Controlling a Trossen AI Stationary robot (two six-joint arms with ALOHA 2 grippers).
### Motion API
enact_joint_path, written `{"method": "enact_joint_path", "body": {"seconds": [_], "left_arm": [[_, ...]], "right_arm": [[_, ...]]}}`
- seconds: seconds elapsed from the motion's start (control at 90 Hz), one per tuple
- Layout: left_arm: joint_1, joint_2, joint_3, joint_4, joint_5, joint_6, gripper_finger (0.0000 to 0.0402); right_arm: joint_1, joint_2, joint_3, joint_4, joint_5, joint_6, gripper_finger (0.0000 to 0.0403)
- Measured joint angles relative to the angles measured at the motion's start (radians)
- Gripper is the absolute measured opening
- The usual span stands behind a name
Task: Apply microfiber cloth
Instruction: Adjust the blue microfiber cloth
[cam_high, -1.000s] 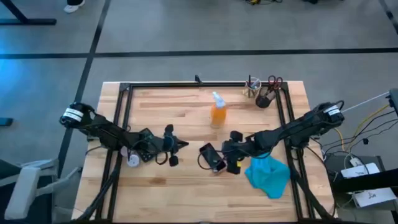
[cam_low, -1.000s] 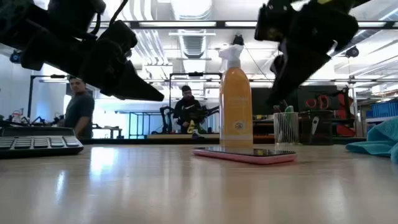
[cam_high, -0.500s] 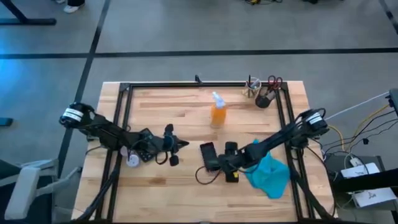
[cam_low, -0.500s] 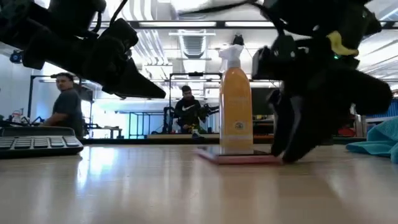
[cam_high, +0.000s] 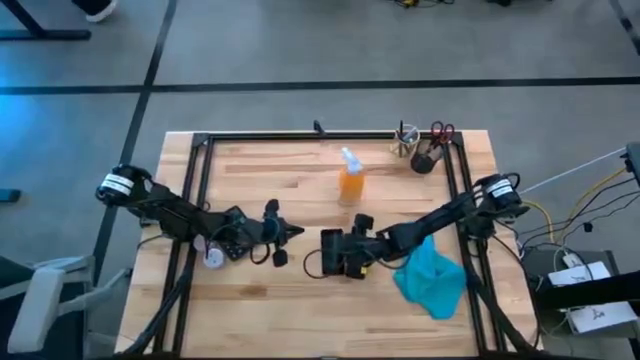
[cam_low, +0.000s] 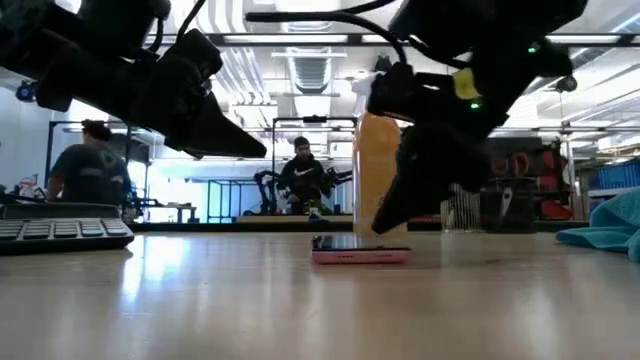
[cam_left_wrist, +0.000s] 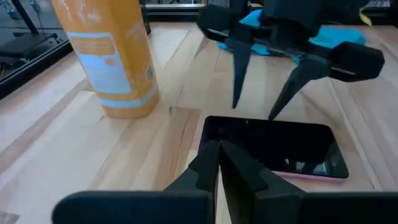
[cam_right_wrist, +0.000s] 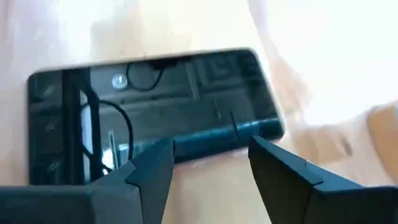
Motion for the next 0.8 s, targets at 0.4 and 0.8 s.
{"method": "enact_joint_path", "body": {"seconds": [0.4,0.8], "left_arm": [[-0.077,-0.076,-0.076,0.164,-0.008,0.17,0.0],[-0.079,-0.252,-0.168,0.142,0.014,-0.032,0.0]], "right_arm": [[-0.052,-0.282,-0.232,-0.063,0.027,-0.024,0.0152],[0.204,-0.65,-0.512,-0.07,-0.386,0.574,0.0031]]}}
